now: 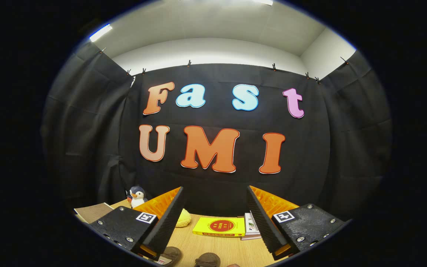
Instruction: Open the storage box then place both shoes into the box .Put the left shoe in first, then the right shoe, with the right side of both shoes facing outward in a uniform manner.
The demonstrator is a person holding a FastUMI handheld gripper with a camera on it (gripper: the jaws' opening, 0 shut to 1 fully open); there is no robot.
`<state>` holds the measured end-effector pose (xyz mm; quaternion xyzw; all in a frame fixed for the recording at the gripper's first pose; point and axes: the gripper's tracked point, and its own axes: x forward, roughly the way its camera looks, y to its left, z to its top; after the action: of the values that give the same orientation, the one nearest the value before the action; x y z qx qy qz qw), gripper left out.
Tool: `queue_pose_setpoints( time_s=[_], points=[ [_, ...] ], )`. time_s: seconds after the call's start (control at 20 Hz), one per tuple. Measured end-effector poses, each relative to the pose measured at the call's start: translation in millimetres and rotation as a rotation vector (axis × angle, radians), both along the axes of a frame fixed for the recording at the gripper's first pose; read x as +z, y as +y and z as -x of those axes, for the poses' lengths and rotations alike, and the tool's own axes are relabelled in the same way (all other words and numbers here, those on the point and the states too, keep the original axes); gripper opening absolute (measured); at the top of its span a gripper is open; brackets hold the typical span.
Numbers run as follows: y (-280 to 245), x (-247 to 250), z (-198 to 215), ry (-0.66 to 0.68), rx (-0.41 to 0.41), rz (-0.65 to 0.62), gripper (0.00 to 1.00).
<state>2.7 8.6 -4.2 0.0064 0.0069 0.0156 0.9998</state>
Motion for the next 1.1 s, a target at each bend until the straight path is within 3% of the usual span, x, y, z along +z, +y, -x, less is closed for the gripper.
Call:
queue_pose_setpoints(
  time_s=[0.5,0.85,1.1],
  points=[
    [25.8,-20.7,-2.4,0.054,0.056,-0.044,0.99],
    [71.4,-61.4,-1.8,0.184,0.156,-0.098,0.99],
    [122.6,-101.2,4.1,0.329,0.279,-0.182,0.99]
  ],
)
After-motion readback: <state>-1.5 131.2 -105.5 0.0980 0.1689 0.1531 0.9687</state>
